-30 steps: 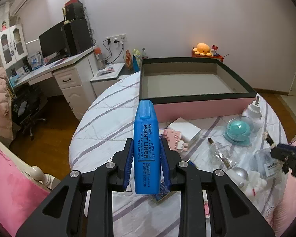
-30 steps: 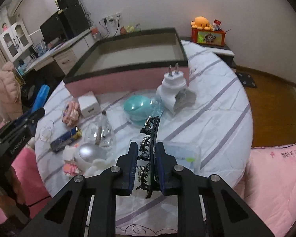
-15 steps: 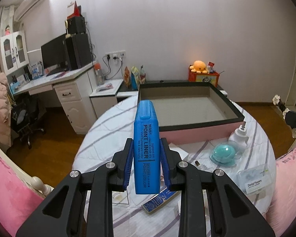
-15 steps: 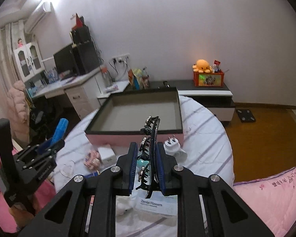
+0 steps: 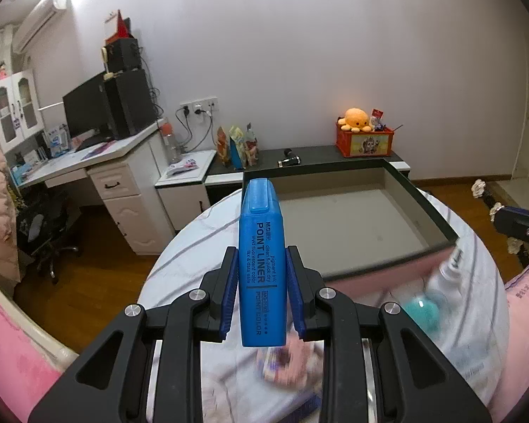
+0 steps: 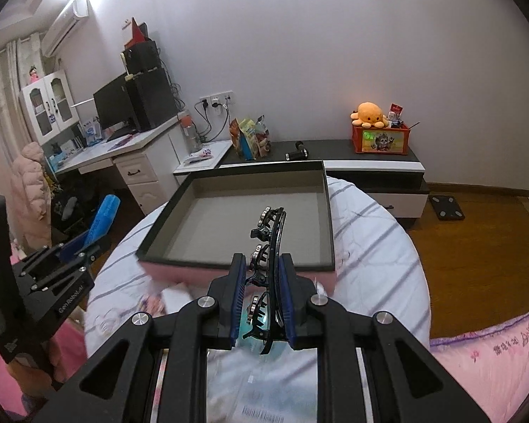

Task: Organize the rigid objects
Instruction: 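Carry the highlighter and hair clip into the box with both tools, then open both tools to drop the highlighter and clip, then withdraw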

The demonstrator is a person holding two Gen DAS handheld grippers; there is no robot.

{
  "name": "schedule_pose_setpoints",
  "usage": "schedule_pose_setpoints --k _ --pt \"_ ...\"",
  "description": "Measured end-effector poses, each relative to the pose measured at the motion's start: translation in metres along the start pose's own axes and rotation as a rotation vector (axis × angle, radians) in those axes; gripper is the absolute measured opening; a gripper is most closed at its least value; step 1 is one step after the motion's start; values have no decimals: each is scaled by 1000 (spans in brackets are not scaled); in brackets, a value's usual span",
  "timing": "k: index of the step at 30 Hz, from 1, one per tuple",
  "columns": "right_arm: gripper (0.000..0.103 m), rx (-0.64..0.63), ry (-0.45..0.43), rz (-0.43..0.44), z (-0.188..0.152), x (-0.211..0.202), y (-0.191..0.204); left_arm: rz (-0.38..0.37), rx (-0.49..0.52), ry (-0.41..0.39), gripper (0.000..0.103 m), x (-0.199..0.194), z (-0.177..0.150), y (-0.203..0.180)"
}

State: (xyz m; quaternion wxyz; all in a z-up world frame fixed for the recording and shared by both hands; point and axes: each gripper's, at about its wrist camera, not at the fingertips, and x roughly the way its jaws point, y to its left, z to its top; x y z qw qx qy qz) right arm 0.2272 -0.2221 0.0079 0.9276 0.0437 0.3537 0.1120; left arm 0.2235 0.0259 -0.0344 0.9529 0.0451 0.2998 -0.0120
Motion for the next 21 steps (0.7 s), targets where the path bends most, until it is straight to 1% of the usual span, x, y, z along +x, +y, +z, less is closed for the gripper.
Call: schedule_pose_setpoints --k 4,8,12,14,15,16,17,18,19,20,21 --pt "19 -12 38 1 17 42 -6 -30 15 41 26 40 19 -3" --pt "19 -14 88 11 28 85 -12 -55 4 107 26 85 32 -10" --pt "19 -13 133 9 29 112 -19 -44 22 135 26 107 35 -16" --pt "20 -9 143 14 29 116 -21 -64 25 133 27 112 35 -17" --pt "21 -5 146 16 29 117 -23 -72 26 134 32 112 35 -18" --pt "27 0 150 16 28 118 -24 -74 35 144 61 114 35 -18" --pt "56 6 163 15 29 119 -26 -60 41 156 79 114 35 -19" --pt "88 11 174 10 28 120 -27 -43 39 144 103 113 36 -19" --pt "91 16 170 -3 28 119 -27 -21 39 106 102 110 37 -18" --pt "91 25 139 -20 28 115 -28 -7 45 95 102 107 37 -17" --pt "91 30 127 -25 29 112 -28 -3 48 92 102 106 36 -17"
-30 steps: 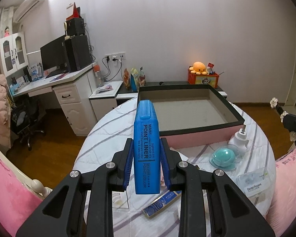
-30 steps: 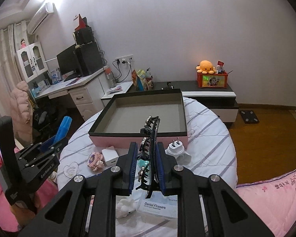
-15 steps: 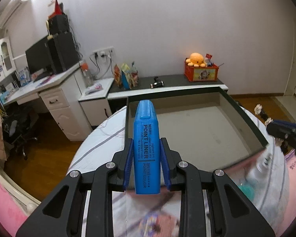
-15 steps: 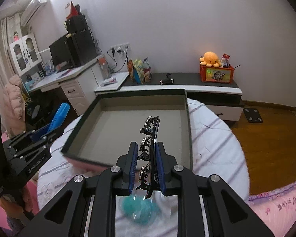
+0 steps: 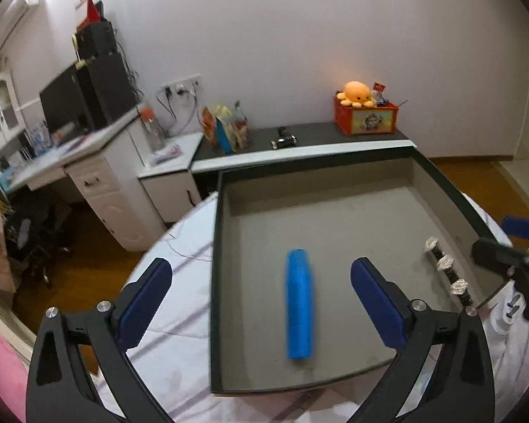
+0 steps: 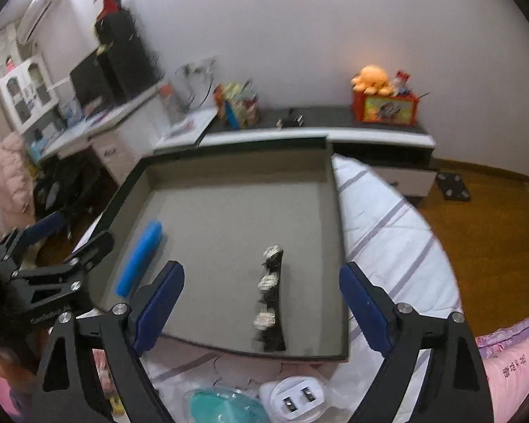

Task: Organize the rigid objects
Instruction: 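Open both tools to drop the highlighter and clip, then withdraw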

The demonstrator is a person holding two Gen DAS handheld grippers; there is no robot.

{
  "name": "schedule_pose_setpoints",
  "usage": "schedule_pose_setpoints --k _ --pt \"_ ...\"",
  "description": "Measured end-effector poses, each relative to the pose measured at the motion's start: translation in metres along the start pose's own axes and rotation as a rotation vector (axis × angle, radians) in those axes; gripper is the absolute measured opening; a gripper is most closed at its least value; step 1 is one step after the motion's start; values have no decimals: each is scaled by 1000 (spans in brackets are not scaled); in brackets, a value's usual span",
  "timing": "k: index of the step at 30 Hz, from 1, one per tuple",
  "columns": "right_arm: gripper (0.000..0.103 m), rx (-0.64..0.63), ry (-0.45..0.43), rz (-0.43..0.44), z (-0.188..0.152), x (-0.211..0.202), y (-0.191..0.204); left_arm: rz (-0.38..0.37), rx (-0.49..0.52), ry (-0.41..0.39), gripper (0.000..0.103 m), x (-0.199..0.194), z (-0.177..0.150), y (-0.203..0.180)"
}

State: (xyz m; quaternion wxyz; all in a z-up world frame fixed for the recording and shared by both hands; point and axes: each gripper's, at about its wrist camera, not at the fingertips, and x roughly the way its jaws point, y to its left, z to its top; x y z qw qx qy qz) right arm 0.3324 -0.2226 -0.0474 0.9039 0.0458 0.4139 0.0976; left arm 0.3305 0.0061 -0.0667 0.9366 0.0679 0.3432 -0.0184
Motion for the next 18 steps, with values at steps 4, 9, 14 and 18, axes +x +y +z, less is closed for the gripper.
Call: schedule_pose_setpoints --k 4,9,14,18 --pt "91 15 -11 4 1 -7 -3 4 -17 6 102 -1 -2 6" --pt "91 14 -12 3 0 -14 -2 8 -26 -30 102 -13 -1 8" --pt "91 -24 -83 -12 -5 -51 13 37 -26 -114 102 -52 -4 8" --pt "91 -43 -158 -23 -18 -98 25 55 -38 -179 102 -97 -14 12"
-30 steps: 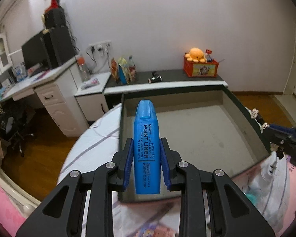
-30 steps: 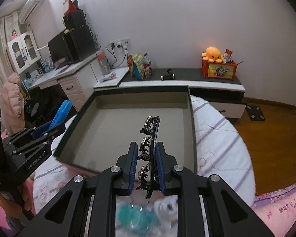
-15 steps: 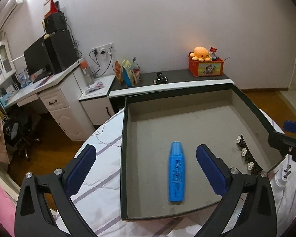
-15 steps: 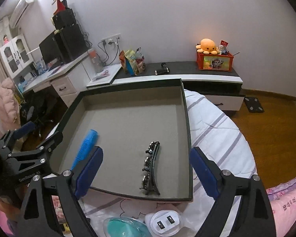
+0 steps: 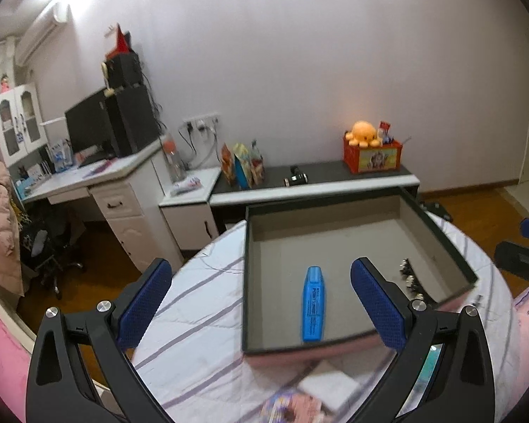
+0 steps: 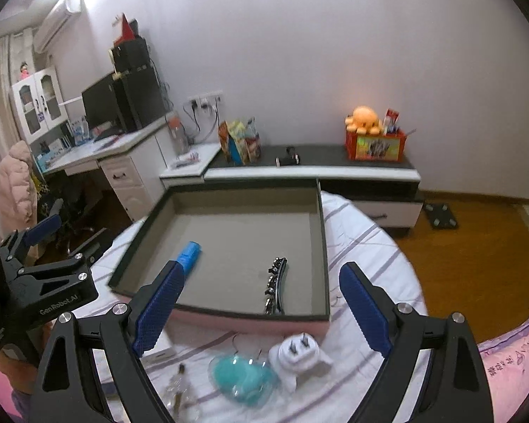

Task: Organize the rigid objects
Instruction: 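Open both tools to drop the highlighter and clip, then withdraw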

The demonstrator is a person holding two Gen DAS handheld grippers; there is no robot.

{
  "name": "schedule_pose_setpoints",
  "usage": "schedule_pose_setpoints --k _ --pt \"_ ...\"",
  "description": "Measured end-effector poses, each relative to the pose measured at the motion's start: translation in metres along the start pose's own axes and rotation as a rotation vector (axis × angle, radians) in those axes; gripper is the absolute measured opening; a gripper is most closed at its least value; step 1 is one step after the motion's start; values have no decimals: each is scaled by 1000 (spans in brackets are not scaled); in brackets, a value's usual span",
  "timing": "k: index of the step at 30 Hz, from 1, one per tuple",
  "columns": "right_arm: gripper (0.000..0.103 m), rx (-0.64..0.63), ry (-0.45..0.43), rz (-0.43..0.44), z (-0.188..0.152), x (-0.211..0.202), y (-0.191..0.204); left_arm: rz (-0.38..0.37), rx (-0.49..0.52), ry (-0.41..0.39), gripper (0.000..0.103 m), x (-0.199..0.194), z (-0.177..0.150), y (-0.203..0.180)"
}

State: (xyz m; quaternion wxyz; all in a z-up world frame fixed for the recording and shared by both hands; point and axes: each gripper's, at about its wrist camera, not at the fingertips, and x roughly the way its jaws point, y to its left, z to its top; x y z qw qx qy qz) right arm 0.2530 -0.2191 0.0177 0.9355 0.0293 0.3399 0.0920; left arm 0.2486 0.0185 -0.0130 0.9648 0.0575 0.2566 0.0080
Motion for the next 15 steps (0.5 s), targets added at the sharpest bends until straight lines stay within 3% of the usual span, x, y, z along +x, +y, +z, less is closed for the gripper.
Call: schedule_pose_setpoints --k 11,15 --pt "91 -40 -124 -43 -44 -113 21 65 -20 -109 103 -116 -38 10" --pt "91 -16 -111 -34 -68 -132 22 63 -11 -113 103 -138 -57 5"
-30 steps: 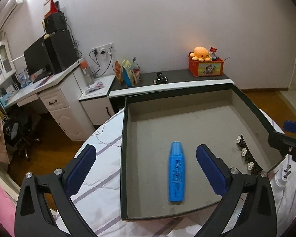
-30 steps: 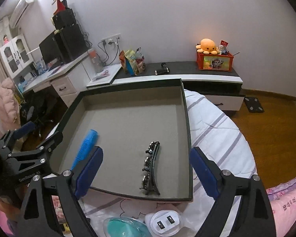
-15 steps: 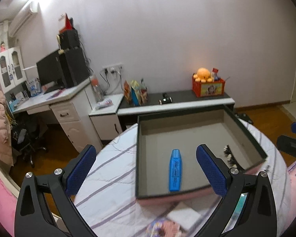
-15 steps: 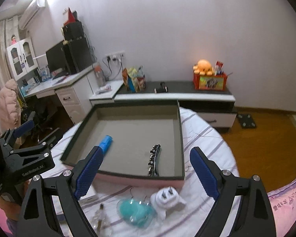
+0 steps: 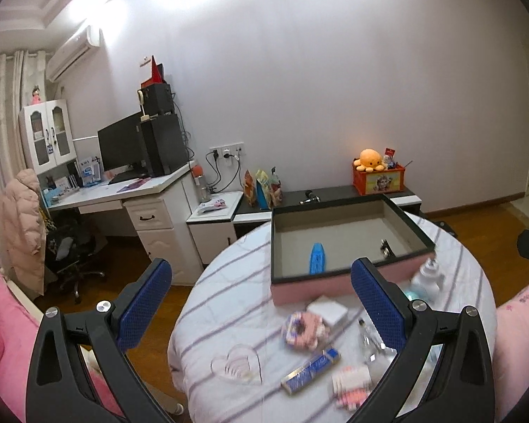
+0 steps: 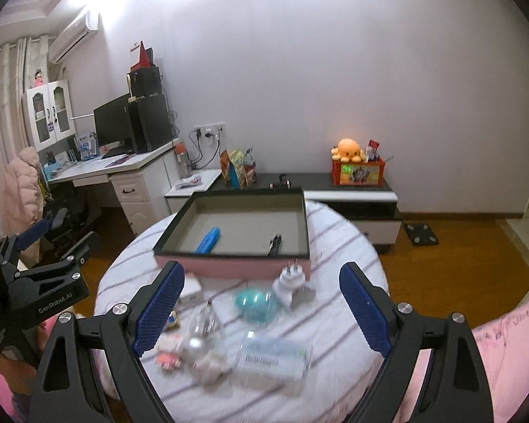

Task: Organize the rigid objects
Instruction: 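Open both tools to drop the highlighter and clip, then withdraw, then grasp the pixel-block donut with the left tool while the right tool grasps the white plug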

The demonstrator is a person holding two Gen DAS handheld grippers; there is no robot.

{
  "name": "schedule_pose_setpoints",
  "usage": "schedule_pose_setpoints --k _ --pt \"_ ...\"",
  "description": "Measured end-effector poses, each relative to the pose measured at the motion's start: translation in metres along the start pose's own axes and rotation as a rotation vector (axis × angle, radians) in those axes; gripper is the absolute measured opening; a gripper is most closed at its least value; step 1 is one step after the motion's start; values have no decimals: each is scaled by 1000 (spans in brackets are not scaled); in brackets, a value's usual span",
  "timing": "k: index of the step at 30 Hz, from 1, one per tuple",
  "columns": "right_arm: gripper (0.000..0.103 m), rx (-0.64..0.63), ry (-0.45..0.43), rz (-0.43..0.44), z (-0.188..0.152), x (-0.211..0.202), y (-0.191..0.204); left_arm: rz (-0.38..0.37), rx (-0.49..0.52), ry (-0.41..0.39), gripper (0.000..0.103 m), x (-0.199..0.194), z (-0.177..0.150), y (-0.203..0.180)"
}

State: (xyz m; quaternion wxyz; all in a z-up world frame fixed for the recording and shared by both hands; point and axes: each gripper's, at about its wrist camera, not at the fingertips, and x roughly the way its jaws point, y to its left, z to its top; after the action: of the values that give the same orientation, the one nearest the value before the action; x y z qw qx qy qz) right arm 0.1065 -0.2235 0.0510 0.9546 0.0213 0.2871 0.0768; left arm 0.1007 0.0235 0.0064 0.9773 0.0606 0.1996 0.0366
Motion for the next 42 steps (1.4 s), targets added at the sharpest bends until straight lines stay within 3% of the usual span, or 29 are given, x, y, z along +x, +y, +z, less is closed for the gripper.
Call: schedule_pose_setpoints --k 10,18,22,26,31,35,38,39,40,42 --pt "91 21 46 -4 -21 -6 -3 -15 16 30 103 -10 -15 -10" --pt "91 46 94 -7 -19 18 -12 -22 37 129 103 23 -18 -15" --pt "91 63 158 -25 -19 49 -22 -38 44 233 103 59 -26 -17" --pt "91 84 251 -57 -21 93 -36 -71 41 401 103 105 -44 -23" --pt "91 109 366 -50 -27 149 -48 -61 69 522 103 150 -67 -34" --pt "91 105 446 -60 -32 193 -54 -107 47 618 102 179 -86 -35" --pt "90 137 455 -13 -34 210 -58 -177 34 635 96 189 -93 -36" --pt "87 140 455 4 -33 213 -59 -202 30 634 88 190 -94 -36" --pt "85 133 449 13 -32 214 -58 -238 27 631 73 190 -93 -37" --pt "57 120 433 -30 -30 213 -58 -288 40 616 54 185 -91 -40"
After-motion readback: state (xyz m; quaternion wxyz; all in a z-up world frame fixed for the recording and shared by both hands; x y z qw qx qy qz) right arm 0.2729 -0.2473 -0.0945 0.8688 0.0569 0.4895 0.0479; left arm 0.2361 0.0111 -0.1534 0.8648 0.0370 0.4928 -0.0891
